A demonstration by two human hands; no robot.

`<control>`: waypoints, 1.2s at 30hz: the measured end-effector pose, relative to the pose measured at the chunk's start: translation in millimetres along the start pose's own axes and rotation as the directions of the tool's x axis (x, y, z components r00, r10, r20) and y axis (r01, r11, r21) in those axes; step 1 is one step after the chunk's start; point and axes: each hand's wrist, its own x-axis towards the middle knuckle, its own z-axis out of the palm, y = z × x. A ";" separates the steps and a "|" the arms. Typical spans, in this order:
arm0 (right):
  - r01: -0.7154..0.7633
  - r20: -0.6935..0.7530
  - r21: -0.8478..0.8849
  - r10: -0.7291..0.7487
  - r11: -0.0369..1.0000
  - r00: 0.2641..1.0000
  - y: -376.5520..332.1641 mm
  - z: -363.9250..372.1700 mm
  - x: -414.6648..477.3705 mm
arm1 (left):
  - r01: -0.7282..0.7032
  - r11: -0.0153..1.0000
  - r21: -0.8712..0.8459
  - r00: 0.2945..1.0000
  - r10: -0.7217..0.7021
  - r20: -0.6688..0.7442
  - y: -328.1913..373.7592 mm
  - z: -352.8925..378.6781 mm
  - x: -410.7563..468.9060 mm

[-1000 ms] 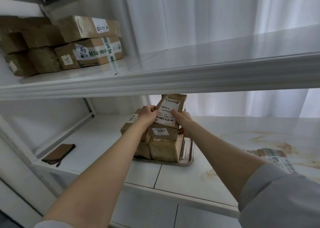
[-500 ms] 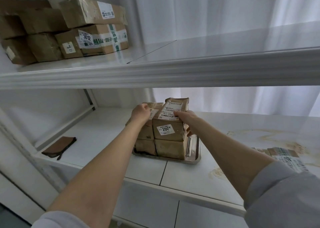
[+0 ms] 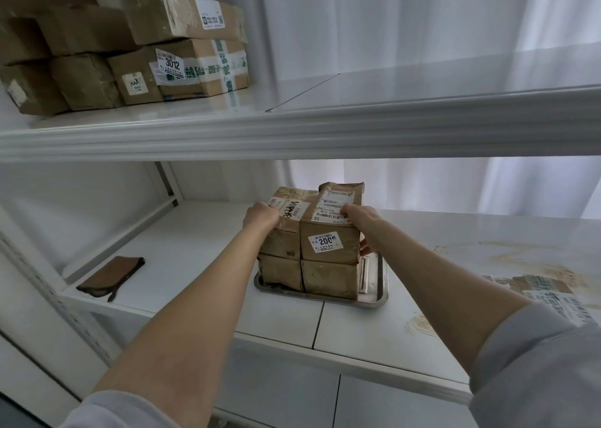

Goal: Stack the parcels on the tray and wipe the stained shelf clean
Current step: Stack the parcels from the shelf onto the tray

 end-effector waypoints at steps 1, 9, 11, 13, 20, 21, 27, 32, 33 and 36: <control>0.002 -0.003 -0.007 -0.002 1.000 1.000 0.3 1.1 -0.4 | -0.003 1.000 0.012 1.000 0.003 0.006 -1.1 0.8 1.1; 0.042 -0.028 -0.022 -0.042 0.999 0.999 3.4 1.4 -1.4 | 0.014 0.988 0.154 1.000 -0.014 0.002 -6.4 5.8 6.2; 0.077 -0.029 0.035 -0.076 0.996 0.997 5.1 0.3 -1.9 | 0.007 0.982 0.189 1.000 -0.002 -0.027 -4.5 4.9 4.7; 0.108 -0.050 0.064 -0.105 0.992 0.993 6.6 -0.8 1.6 | -0.044 0.980 0.195 0.995 0.061 -0.081 -0.6 3.5 0.6; 0.194 -0.356 -0.030 -0.192 0.981 0.915 12.4 -22.0 2.6 | -0.328 0.940 0.096 0.913 0.341 -0.225 35.4 7.1 -26.4; 0.203 -0.384 -0.036 -0.201 0.979 0.901 14.0 -27.2 2.3 | -0.363 0.929 0.076 0.900 0.371 -0.231 43.0 10.3 -30.6; 0.179 -0.463 -0.063 -0.188 0.982 0.866 25.4 -57.6 -7.3 | -0.486 0.873 -0.039 0.858 0.468 -0.212 93.4 31.8 -69.4; 0.143 -0.433 0.069 -0.099 0.987 0.896 39.2 -89.0 -13.1 | -0.566 0.821 -0.069 0.824 0.560 -0.088 132.4 65.5 -95.5; 0.122 -0.398 0.104 -0.071 0.987 0.915 42.6 -96.2 -16.1 | -0.579 0.814 -0.044 0.815 0.577 -0.048 138.6 74.9 -101.1; 0.046 -0.365 0.024 -0.034 0.999 0.930 56.2 -119.7 -20.1 | -0.556 0.829 -0.062 0.818 0.558 0.140 152.3 102.9 -121.7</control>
